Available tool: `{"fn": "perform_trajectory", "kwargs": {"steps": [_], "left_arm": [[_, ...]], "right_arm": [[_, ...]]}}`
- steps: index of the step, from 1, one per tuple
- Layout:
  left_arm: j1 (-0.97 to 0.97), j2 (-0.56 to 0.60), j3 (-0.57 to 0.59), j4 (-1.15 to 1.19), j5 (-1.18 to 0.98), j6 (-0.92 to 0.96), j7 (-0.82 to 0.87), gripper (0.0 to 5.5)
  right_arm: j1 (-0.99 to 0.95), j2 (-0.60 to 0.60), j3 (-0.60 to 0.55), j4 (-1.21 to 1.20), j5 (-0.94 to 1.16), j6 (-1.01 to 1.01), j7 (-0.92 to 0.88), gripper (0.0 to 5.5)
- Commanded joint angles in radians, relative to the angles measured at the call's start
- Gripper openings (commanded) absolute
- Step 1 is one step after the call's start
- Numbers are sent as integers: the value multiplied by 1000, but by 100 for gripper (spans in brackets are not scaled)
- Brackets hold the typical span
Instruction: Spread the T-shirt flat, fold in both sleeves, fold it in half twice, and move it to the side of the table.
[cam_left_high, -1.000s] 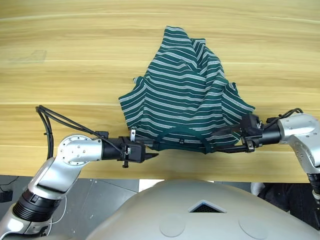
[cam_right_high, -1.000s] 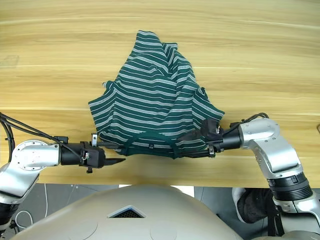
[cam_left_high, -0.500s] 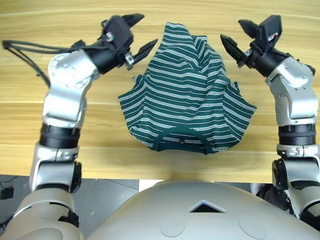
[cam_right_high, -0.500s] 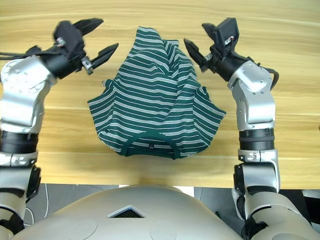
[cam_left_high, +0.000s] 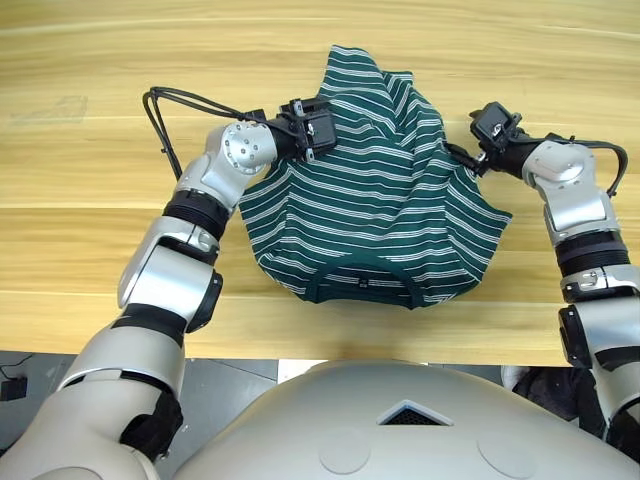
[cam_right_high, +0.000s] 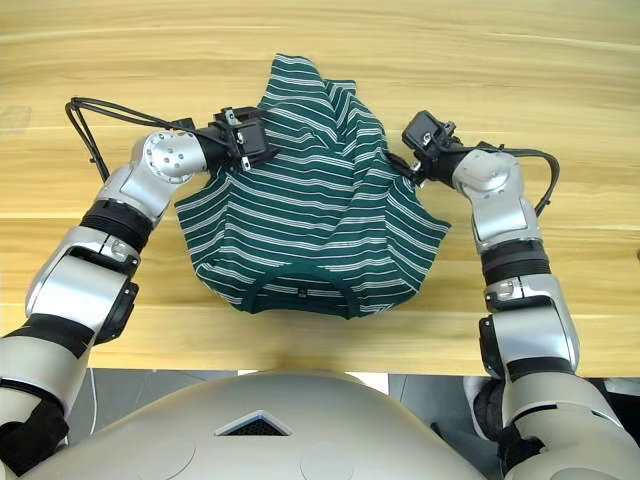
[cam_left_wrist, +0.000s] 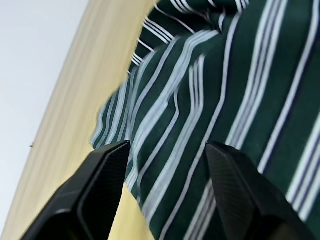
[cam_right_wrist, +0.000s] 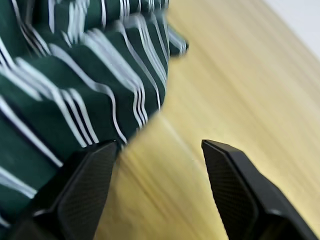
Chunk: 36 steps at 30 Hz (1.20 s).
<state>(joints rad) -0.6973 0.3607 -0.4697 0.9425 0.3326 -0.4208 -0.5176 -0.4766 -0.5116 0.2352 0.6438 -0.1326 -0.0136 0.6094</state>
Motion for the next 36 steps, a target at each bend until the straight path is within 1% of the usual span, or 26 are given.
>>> {"fn": "perform_trajectory", "kwargs": {"steps": [1, 5, 9, 11, 13, 16, 20, 22, 24, 26, 32, 36], "left_arm": [[-3, 11, 17, 58, 19, -33, 16, 280], [12, 21, 42, 72, 12, -49, 21, 280], [69, 61, 73, 16, -12, -67, -3, 280], [102, 83, 87, -4, -15, -72, -10, 280], [136, 103, 101, -28, -22, -67, -16, 280], [218, 152, 131, -140, -47, -62, -48, 280], [390, 232, 177, -408, -101, -12, -106, 280], [450, 249, 196, -514, -122, 27, -120, 280], [488, 250, 200, -586, -125, 61, -128, 280], [510, 247, 195, -625, -117, 83, -131, 280], [517, 231, 187, -663, -106, 118, -135, 280], [518, 223, 175, -672, -96, 125, -134, 280]], "right_arm": [[-26, -6, -23, 93, -8, -34, -8, 313], [-13, 7, -30, 103, -9, -50, -5, 313], [6, -3, -41, 92, -4, -65, 6, 313], [2, 14, -81, 64, 44, -87, 8, 313], [-15, 58, -145, 16, 114, -132, -22, 313], [-29, 96, -190, -39, 150, -157, -66, 313], [-13, 118, -211, -97, 166, -147, -89, 313], [-1, 131, -210, -124, 168, -138, -95, 313], [8, 147, -198, -145, 169, -121, -88, 313], [7, 163, -162, -142, 149, -103, -61, 313], [-17, 173, -48, -91, 63, -87, -1, 313], [-58, 142, 15, 63, -20, -68, 25, 313]]}}
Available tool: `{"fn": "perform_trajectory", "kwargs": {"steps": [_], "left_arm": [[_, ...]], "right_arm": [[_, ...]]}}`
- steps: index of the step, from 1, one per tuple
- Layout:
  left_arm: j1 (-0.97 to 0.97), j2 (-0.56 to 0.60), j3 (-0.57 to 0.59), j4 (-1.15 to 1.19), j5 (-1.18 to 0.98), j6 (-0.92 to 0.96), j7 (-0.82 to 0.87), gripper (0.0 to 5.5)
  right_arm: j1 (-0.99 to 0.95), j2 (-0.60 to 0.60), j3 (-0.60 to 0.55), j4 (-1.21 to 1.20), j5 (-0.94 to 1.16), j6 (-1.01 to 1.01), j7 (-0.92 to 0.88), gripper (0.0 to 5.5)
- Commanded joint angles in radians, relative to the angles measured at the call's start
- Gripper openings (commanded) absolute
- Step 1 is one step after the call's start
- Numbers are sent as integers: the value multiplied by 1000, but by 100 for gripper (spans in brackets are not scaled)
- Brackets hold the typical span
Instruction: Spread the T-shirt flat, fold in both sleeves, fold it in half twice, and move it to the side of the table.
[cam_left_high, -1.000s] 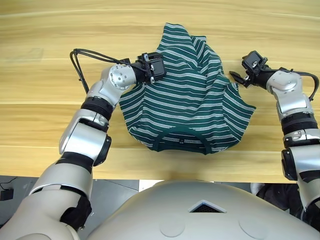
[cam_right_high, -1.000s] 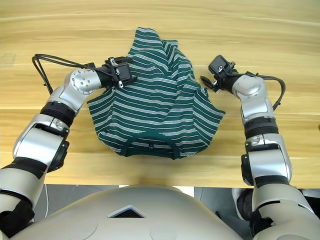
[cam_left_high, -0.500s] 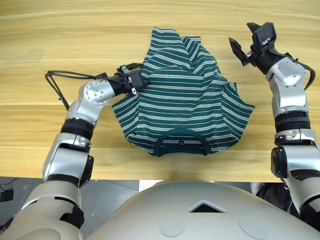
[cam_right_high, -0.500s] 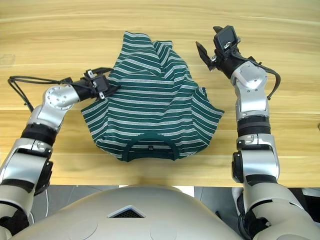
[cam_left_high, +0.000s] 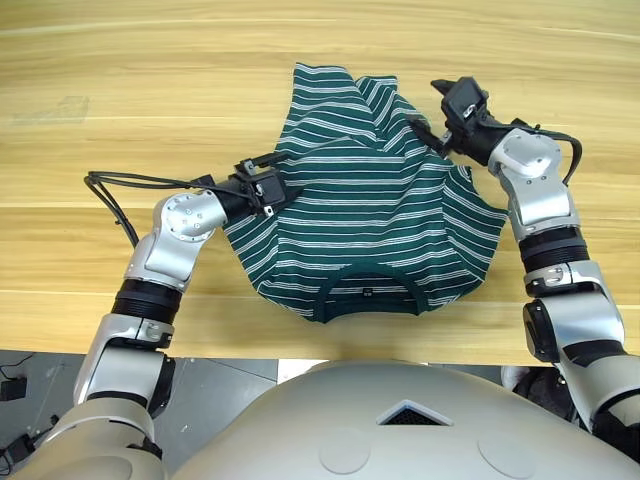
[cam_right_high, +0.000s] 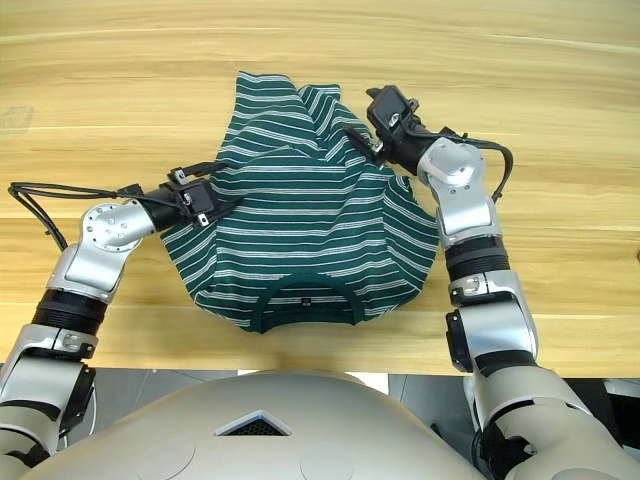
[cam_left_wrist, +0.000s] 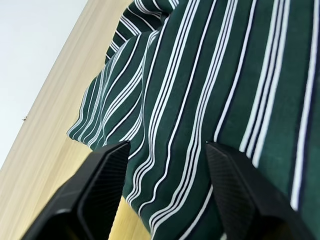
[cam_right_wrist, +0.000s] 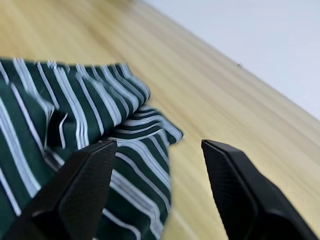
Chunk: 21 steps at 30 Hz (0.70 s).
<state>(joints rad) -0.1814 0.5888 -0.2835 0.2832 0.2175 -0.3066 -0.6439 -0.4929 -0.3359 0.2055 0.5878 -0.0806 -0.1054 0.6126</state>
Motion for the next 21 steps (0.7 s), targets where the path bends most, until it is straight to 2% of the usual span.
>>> {"fn": "perform_trajectory", "kwargs": {"steps": [1, 5, 10, 16, 19, 21], "left_arm": [[2, -7, -14, -16, 20, 14, -8, 280], [12, -5, -11, -27, 21, 18, -5, 280], [35, -3, -4, -34, 23, 20, 5, 280], [50, -9, -9, -32, 28, 19, 14, 280], [86, 6, -15, -72, 24, 29, -1, 280], [158, 63, -19, -190, -21, 53, -83, 280]], "right_arm": [[-46, -48, 57, 161, -92, 24, 27, 313], [-37, -104, 61, 242, -126, 7, 31, 313], [18, -146, 41, 201, -103, 2, 54, 313], [105, -168, 44, 58, -80, 40, 118, 313], [213, -202, 79, -136, -11, 79, 283, 313], [267, -232, 82, -256, 27, 109, 339, 313]]}}
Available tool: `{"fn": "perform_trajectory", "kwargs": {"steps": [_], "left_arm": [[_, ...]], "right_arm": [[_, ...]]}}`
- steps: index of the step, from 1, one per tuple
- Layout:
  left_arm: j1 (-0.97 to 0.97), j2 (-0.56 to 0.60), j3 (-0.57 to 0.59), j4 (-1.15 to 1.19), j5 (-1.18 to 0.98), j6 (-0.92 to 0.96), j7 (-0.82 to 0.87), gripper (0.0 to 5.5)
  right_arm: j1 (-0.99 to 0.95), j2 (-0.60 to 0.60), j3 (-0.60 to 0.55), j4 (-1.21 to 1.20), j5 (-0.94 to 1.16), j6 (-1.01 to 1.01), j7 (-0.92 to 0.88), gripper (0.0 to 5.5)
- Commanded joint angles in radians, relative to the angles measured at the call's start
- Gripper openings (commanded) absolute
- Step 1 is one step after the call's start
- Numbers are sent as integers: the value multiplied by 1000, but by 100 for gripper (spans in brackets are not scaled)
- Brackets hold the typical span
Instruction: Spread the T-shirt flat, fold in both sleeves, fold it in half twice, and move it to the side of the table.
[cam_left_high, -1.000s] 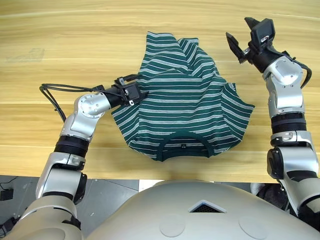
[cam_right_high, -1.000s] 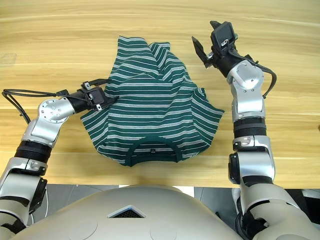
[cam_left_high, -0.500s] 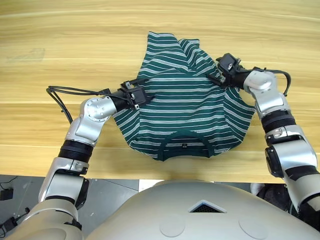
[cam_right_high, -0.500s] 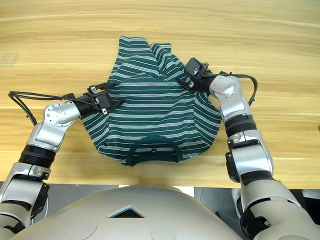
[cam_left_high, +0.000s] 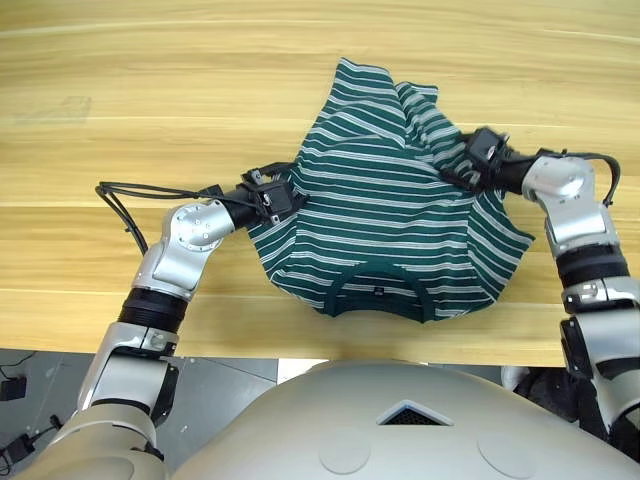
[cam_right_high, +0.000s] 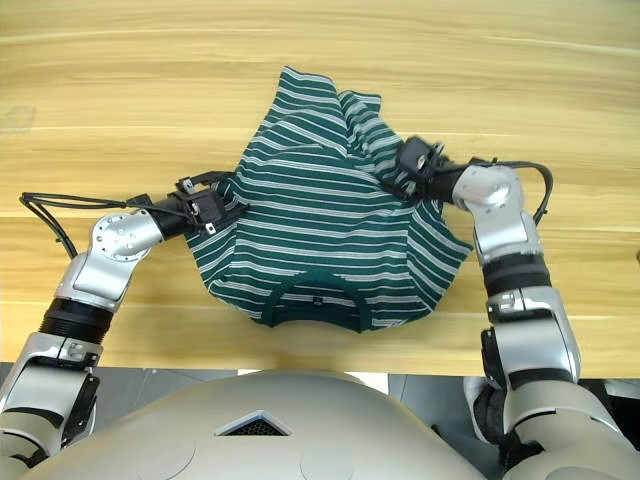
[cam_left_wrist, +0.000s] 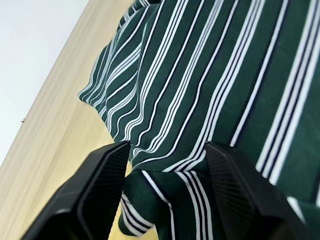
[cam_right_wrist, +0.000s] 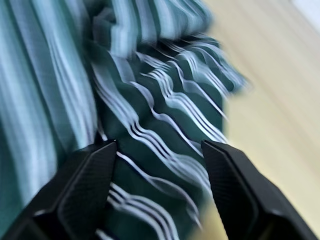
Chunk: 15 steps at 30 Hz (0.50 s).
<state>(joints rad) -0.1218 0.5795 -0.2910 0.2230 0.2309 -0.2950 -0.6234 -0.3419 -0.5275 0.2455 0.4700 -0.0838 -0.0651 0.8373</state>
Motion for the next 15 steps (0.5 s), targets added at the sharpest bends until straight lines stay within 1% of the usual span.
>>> {"fn": "perform_trajectory", "kwargs": {"steps": [1, 3, 4, 6, 8, 12, 15], "left_arm": [[138, 107, -7, -199, -55, 54, -142, 280], [211, 169, 9, -326, -88, 89, -202, 280], [262, 217, 26, -404, -105, 101, -237, 280], [364, 310, 82, -566, -147, 126, -294, 280], [416, 364, 128, -672, -184, 148, -330, 280], [376, 336, 115, -684, -188, 169, -324, 280], [316, 291, 100, -627, -177, 162, -300, 280]], "right_arm": [[133, -51, 35, -186, 47, 86, 126, 313], [161, -68, 17, -263, 74, 128, 137, 313], [178, -78, 4, -300, 89, 148, 138, 313], [221, -93, -21, -377, 116, 184, 139, 313], [256, -98, -29, -431, 130, 209, 132, 313], [235, -77, -50, -436, 164, 251, 128, 313], [172, -51, -135, -434, 334, 357, 195, 313]]}}
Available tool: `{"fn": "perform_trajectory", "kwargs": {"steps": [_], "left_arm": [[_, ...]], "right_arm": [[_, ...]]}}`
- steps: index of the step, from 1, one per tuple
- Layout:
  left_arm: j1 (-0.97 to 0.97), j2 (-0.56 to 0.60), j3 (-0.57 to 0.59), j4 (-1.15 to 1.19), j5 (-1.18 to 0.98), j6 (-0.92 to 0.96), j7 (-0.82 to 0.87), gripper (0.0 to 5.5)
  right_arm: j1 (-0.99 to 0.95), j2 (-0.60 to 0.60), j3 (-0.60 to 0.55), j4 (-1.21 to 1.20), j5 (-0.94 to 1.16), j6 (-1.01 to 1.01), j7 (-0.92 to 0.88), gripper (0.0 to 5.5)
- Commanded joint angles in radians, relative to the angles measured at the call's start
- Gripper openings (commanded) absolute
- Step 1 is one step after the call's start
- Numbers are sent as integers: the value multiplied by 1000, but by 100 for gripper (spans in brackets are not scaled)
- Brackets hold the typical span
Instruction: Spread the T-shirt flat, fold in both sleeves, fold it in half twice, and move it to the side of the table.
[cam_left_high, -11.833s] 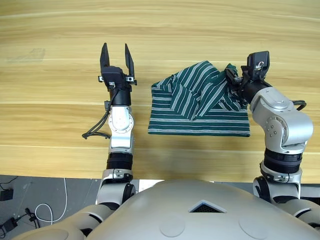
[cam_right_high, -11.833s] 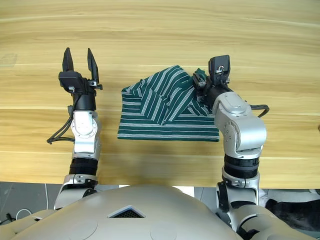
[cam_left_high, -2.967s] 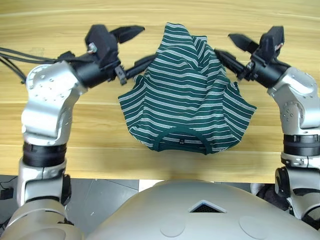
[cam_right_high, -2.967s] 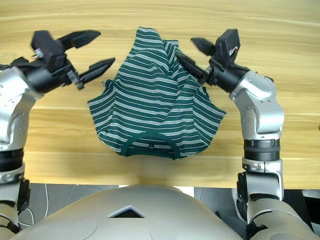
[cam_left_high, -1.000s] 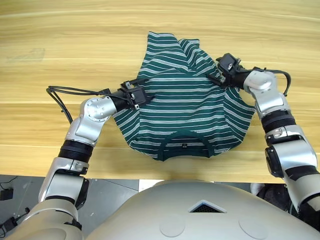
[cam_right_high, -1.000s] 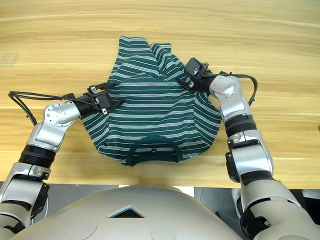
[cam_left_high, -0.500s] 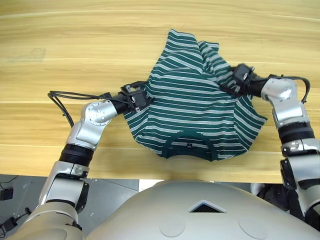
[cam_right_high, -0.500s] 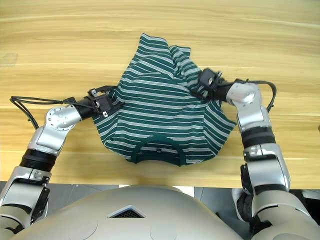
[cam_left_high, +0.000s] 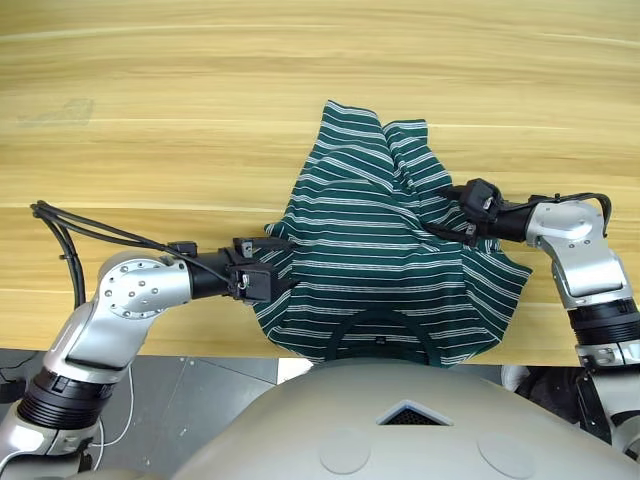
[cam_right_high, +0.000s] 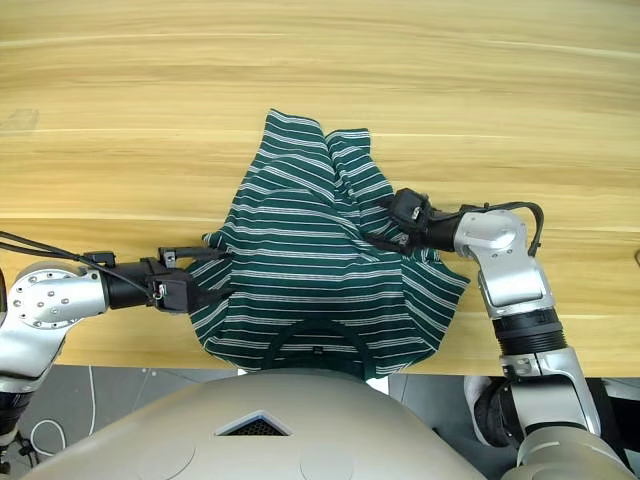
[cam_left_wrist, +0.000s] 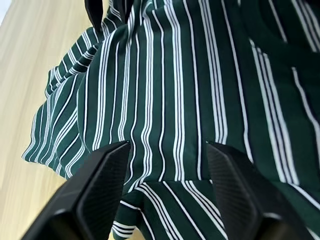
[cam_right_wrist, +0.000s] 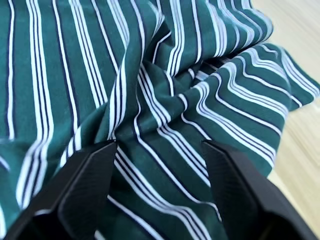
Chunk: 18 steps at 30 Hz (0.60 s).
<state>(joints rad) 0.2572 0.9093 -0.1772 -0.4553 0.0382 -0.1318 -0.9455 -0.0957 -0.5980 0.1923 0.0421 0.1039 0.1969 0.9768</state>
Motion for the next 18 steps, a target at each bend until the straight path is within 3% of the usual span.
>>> {"fn": "perform_trajectory", "kwargs": {"steps": [1, 5, 9, 14, 18], "left_arm": [[-98, -70, -8, 81, -1, 3, 40, 280], [-364, -283, 50, 303, -103, 72, 178, 280], [-647, -410, 12, 656, -8, 5, 284, 280], [-951, -530, -136, 1160, 227, -162, 425, 280], [-1036, -582, -232, 1395, 356, -268, 505, 280]], "right_arm": [[-104, 34, -116, 4, 200, 126, 59, 313], [-297, 156, -214, 171, 234, 123, -131, 313], [-525, 223, -172, 540, 41, -52, -382, 313], [-759, 270, 7, 1014, -247, -284, -544, 313], [-777, 289, 131, 1178, -407, -370, -571, 313]]}}
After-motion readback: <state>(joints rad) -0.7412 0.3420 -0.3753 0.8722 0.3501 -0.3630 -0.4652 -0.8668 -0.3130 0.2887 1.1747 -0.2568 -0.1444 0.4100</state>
